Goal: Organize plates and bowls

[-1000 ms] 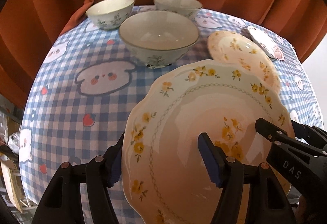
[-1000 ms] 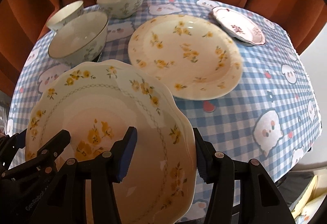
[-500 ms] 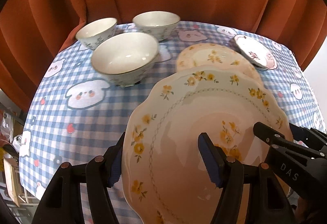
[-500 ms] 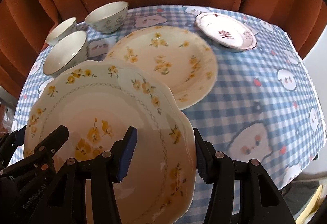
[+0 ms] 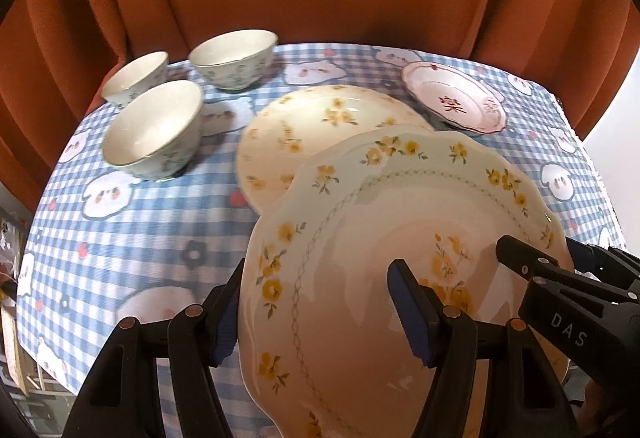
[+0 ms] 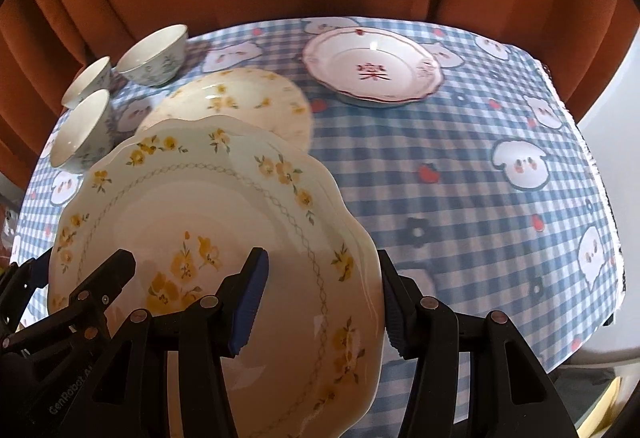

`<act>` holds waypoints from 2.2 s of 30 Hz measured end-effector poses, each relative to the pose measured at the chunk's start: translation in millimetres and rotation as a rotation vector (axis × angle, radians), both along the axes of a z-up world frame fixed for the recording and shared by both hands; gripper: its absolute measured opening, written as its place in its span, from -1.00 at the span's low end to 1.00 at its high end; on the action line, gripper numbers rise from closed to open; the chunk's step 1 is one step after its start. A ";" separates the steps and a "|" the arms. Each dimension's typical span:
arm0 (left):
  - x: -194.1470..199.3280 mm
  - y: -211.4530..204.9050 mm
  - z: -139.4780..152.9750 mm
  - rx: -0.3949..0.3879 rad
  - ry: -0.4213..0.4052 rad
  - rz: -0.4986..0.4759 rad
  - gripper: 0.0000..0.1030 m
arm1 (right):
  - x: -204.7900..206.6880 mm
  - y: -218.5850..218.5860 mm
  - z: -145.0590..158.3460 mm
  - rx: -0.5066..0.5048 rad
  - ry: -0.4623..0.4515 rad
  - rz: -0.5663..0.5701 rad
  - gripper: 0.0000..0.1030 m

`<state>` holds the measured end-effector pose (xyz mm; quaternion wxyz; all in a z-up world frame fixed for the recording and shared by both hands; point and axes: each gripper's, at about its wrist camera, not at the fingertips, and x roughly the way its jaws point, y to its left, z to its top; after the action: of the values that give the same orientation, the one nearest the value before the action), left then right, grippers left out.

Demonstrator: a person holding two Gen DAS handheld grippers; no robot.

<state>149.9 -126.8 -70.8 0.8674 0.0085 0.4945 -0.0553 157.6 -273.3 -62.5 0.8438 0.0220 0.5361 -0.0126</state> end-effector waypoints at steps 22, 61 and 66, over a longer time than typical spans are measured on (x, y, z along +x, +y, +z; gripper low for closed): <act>7.1 -120.9 -46.1 0.002 0.100 -0.038 0.31 | 1.4 -129.9 -39.7 -0.012 0.095 -0.052 0.09; 17.4 -81.0 -22.4 -0.030 0.063 -0.137 0.75 | -3.0 -110.7 -18.0 -0.003 0.058 -0.166 0.56; 18.0 -55.7 -13.3 -0.033 0.043 -0.135 0.79 | -5.0 -86.1 -6.1 -0.003 0.025 -0.169 0.56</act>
<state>168.0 -182.4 -84.1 0.8509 0.0262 0.5104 -0.1219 152.7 -359.4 -68.6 0.8329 0.0660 0.5429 -0.0850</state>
